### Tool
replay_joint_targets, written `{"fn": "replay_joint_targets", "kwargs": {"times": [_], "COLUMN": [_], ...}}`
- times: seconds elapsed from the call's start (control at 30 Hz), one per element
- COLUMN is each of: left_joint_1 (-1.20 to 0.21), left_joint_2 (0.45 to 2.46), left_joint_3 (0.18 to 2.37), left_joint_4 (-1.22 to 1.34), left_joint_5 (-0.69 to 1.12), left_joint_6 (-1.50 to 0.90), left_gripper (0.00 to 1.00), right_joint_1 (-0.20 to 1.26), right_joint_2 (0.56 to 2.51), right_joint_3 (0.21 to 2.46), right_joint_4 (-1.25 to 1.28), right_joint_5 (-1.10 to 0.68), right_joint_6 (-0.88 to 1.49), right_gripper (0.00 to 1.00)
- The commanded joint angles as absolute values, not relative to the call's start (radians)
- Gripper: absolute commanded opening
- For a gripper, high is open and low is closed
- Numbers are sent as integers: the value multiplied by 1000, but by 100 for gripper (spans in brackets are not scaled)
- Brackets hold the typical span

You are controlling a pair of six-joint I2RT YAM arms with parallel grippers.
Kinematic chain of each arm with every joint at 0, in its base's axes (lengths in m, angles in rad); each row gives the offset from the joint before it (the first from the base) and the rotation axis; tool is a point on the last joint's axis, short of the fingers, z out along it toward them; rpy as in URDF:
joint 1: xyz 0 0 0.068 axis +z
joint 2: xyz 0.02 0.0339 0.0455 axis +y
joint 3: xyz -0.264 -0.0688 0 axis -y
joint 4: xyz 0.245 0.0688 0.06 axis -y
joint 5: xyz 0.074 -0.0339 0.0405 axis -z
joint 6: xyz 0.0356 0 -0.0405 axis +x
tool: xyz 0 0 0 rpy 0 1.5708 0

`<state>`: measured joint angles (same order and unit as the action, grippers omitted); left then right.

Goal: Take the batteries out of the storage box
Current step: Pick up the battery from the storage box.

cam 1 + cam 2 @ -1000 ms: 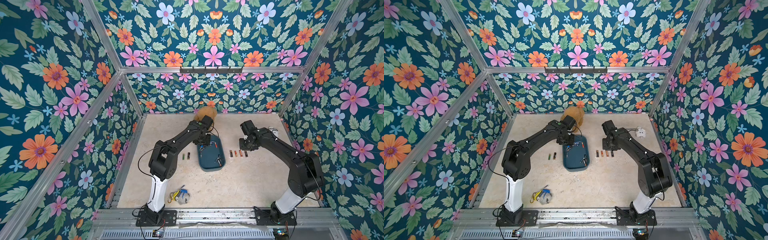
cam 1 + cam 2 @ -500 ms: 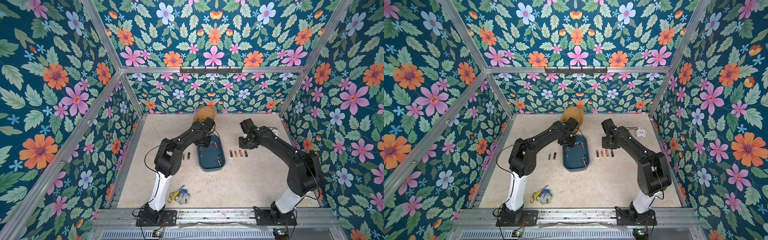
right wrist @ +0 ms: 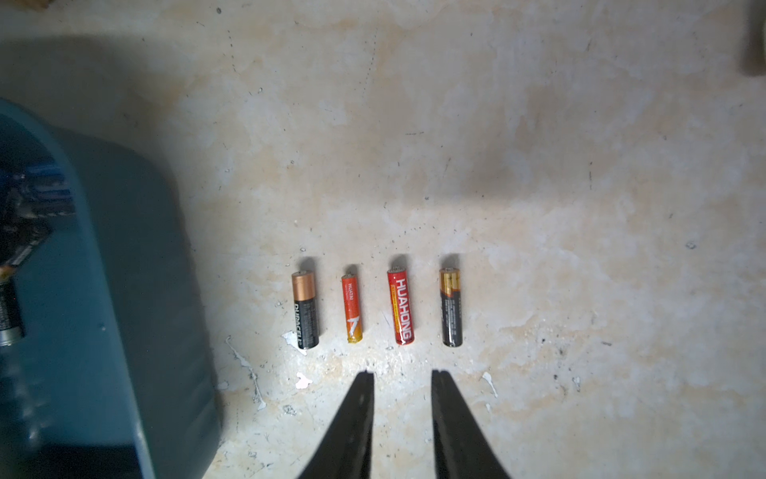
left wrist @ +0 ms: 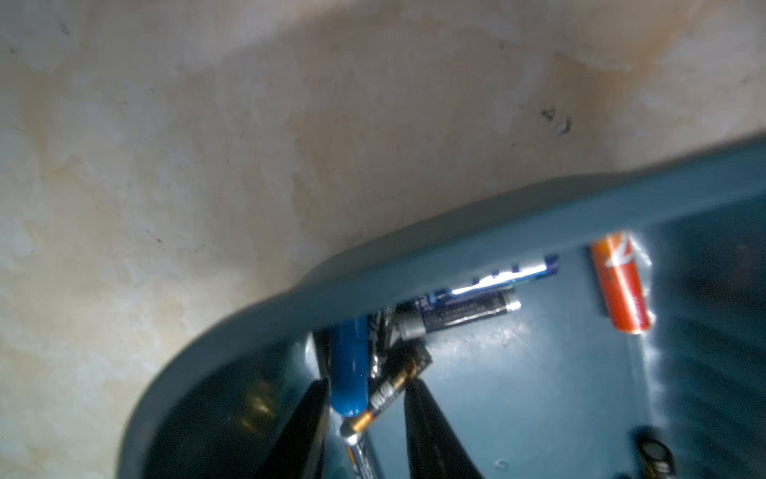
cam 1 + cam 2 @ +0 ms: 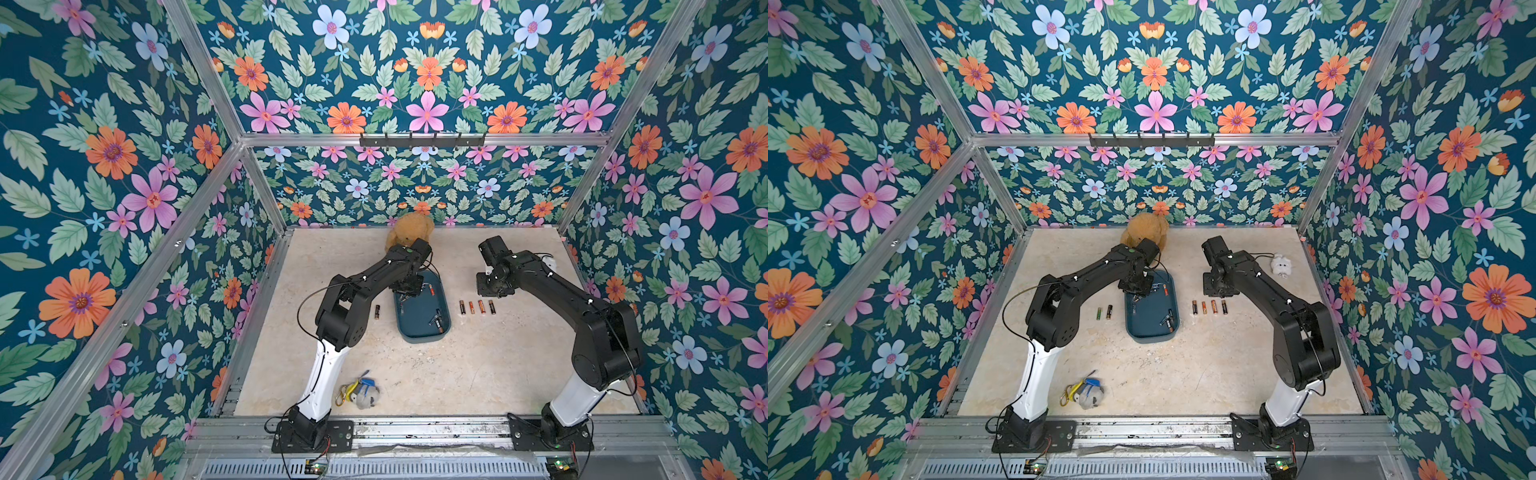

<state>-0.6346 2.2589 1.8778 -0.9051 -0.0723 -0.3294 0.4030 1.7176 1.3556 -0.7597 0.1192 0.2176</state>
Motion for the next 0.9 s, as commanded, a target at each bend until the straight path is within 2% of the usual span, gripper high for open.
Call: {"fn": "replay_joint_targets", "kwargs": {"times": [0.0,0.5,0.7,0.87], "left_joint_1": [-635,-635,-636,-643], "left_joint_2": [2263,2264,2237,2199], "left_joint_3": [1881,1882,1873,1875], "left_joint_4": [-935,-927,-928,-925], "left_joint_5": [-92,-76,-66,-54], "left_joint_6": [-314,-321,-331,-345], "left_gripper": [34,14,27,32], "right_joint_1": [403,403,403,404], "right_joint_2": [1721,1719,1717,1712], "right_joint_3": [1365,1378,1373,1373], "right_joint_4": [-774,-784,-780,-781], "right_joint_5": [120,126,126,123], "right_joint_6": [216,207,207,207], "right_gripper": [30,30,30,31]}}
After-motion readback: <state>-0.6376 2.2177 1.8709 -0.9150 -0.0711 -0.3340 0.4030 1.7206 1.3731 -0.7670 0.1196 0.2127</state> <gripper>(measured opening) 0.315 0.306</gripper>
